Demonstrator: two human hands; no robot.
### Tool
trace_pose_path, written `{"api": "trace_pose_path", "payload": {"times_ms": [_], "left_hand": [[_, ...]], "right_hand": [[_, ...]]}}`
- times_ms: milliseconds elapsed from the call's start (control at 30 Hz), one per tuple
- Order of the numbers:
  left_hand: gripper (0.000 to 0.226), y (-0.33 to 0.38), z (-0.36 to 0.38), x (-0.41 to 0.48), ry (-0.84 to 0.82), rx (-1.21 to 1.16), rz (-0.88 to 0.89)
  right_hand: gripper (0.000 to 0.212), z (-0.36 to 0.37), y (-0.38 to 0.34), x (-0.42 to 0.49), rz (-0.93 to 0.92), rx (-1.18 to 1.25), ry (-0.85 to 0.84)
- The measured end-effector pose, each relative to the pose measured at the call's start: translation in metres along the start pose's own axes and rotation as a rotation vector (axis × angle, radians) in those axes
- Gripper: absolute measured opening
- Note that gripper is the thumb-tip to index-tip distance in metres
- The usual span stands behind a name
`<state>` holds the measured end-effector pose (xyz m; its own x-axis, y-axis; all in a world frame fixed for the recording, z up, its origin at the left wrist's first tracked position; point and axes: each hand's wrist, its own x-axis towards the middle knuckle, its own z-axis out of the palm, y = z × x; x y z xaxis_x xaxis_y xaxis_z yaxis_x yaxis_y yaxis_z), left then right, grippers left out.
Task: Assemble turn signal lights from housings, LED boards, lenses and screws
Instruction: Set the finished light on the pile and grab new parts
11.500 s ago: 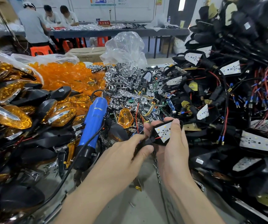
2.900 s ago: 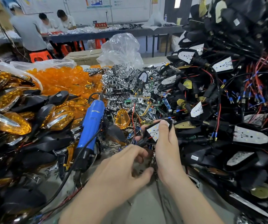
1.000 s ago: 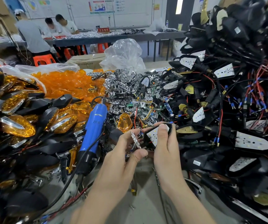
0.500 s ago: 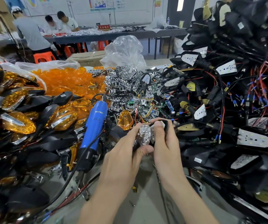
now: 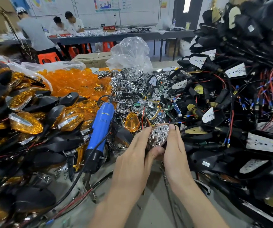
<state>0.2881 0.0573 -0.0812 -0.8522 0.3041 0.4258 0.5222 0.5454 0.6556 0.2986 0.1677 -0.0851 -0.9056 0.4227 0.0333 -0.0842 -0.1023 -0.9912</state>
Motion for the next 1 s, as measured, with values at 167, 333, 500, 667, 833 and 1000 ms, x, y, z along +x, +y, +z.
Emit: {"api": "trace_pose_path", "payload": {"times_ms": [167, 333, 500, 667, 833, 1000], "left_hand": [[0.071, -0.001, 0.002, 0.000, -0.010, 0.017, -0.011], [0.056, 0.000, 0.002, -0.001, 0.003, 0.041, 0.035], [0.058, 0.000, 0.001, 0.000, -0.023, 0.060, 0.034], [0.058, -0.001, -0.004, 0.001, -0.076, -0.019, 0.028], [0.043, 0.002, -0.013, -0.001, -0.138, -0.358, -0.024], [0.035, 0.008, -0.020, 0.002, -0.117, -0.495, -0.059]], "right_hand": [[0.080, 0.001, -0.003, -0.001, 0.039, 0.078, 0.021], [0.101, 0.003, -0.004, -0.001, 0.114, 0.129, 0.009], [0.075, 0.002, -0.003, 0.000, 0.051, 0.097, -0.025], [0.024, 0.001, -0.002, 0.001, -0.118, 0.028, -0.039], [0.026, -0.004, -0.004, 0.005, -0.089, 0.155, -0.045], [0.024, -0.005, -0.008, 0.005, -0.035, 0.279, -0.081]]}}
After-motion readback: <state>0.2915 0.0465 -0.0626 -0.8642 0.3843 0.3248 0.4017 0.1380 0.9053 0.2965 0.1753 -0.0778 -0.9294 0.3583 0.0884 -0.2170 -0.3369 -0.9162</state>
